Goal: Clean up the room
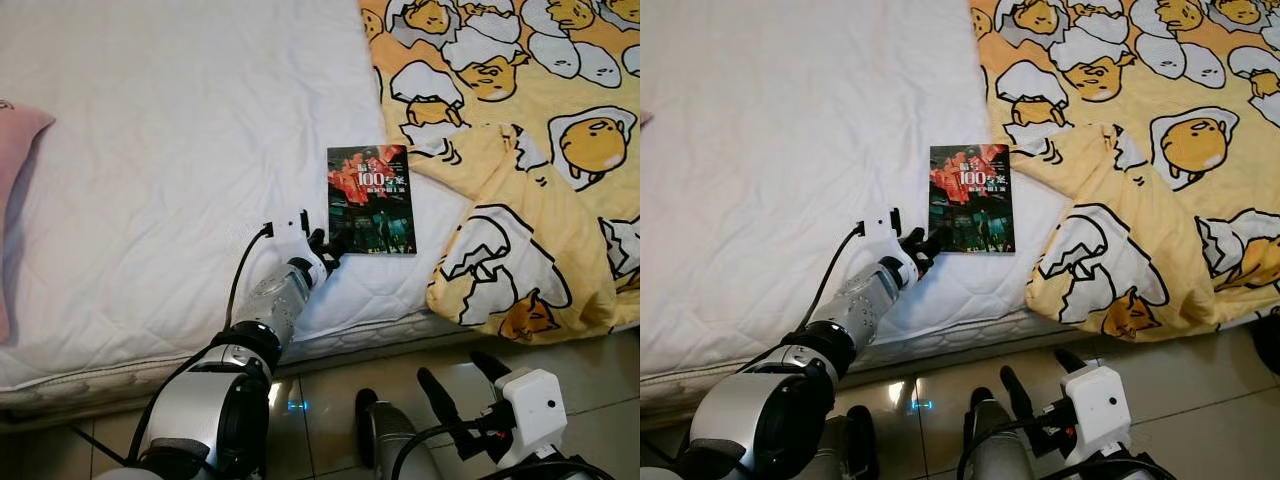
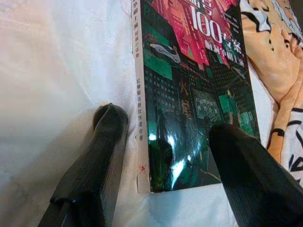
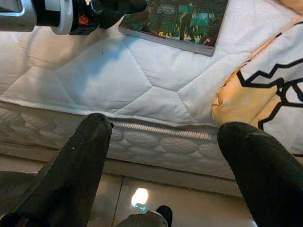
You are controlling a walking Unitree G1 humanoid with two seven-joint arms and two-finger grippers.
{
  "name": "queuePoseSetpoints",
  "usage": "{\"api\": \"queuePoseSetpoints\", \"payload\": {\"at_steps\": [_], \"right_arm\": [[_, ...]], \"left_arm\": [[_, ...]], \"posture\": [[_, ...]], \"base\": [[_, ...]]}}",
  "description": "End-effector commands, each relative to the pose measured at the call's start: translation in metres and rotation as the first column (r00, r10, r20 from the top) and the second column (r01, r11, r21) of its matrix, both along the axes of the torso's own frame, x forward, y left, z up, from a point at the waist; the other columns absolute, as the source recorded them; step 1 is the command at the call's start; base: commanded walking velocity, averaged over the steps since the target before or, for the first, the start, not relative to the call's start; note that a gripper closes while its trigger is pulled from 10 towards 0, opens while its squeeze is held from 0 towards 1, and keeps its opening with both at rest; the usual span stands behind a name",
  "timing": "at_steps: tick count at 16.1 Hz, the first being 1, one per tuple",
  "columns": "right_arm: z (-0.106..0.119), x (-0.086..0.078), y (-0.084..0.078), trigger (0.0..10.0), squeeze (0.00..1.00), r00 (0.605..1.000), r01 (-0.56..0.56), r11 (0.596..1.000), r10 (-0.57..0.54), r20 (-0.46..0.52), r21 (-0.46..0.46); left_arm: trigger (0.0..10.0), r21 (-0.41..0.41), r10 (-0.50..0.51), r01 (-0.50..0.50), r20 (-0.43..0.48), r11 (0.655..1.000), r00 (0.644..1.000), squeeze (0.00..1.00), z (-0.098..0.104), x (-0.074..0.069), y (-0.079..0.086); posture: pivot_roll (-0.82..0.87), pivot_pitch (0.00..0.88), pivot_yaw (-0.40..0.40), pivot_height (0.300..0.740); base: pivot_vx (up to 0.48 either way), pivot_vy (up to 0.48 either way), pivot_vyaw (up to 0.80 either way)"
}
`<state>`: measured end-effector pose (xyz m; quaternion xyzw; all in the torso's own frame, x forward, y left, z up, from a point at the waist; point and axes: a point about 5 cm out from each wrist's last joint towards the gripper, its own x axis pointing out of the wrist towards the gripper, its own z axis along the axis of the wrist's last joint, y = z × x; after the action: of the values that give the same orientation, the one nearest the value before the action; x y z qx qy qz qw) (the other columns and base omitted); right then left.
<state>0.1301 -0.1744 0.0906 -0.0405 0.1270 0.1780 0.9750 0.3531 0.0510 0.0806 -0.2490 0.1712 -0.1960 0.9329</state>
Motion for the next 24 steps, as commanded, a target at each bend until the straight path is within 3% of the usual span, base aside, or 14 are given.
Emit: {"api": "queuePoseSetpoints", "payload": {"at_steps": [1, 2, 7, 8, 13, 20, 24], "right_arm": [[-0.003, -0.003, -0.002, 10.0, 0.00, 1.000, 0.011, 1.000, -0.011, -0.014, -0.011], [-0.003, -0.002, -0.001, 10.0, 0.00, 1.000, 0.011, 1.000, -0.011, -0.010, -0.012], [-0.002, 0.001, 0.001, 10.0, 0.00, 1.000, 0.020, 1.000, -0.020, 0.010, -0.015], [0.000, 0.002, 0.002, 10.0, 0.00, 1.000, 0.023, 1.000, -0.023, 0.019, -0.019], [0.000, -0.002, 0.003, 10.0, 0.00, 0.999, 0.040, 0.999, -0.040, 0.013, -0.029], [-0.001, -0.003, 0.006, 10.0, 0.00, 0.998, 0.063, 0.998, -0.063, 0.013, -0.026], [-0.002, 0.001, 0.005, 10.0, 0.00, 0.997, 0.069, 0.997, -0.069, 0.018, -0.033]], "left_arm": [[10.0, -0.073, -0.141, 0.138, -0.043, 0.988, 0.989, 0.00, -0.001, -0.018, -0.053], [10.0, -0.122, -0.171, 0.164, -0.043, 0.979, 0.984, 0.00, 0.002, -0.020, -0.060], [10.0, -0.050, -0.240, 0.237, -0.076, 0.970, 0.968, 0.00, -0.006, -0.029, -0.072], [0.0, -0.064, -0.223, 0.218, -0.085, 0.974, 0.971, 0.00, -0.007, -0.030, -0.071], [0.0, -0.115, -0.233, 0.220, -0.107, 0.969, 0.967, 0.00, -0.009, -0.034, -0.076], [0.0, -0.093, -0.258, 0.251, -0.085, 0.964, 0.962, 0.00, -0.011, -0.035, -0.075], [0.0, -0.122, -0.241, 0.231, -0.074, 0.965, 0.968, 0.00, -0.008, -0.033, -0.073]], "posture": [[-0.38, 0.311, -0.030, 0.736], [-0.38, 0.313, -0.031, 0.736], [-0.38, 0.311, -0.024, 0.736], [-0.38, 0.314, -0.021, 0.736], [-0.39, 0.344, -0.013, 0.736], [-0.38, 0.353, -0.002, 0.736], [-0.37, 0.334, -0.006, 0.736]], "base": [[0.000, 0.000, 0.00], [0.000, 0.000, 0.00], [0.000, 0.000, 0.00], [0.000, 0.000, 0.00], [0.000, 0.000, 0.00], [0.000, 0.000, 0.00], [0.000, 0.000, 0.00]]}}
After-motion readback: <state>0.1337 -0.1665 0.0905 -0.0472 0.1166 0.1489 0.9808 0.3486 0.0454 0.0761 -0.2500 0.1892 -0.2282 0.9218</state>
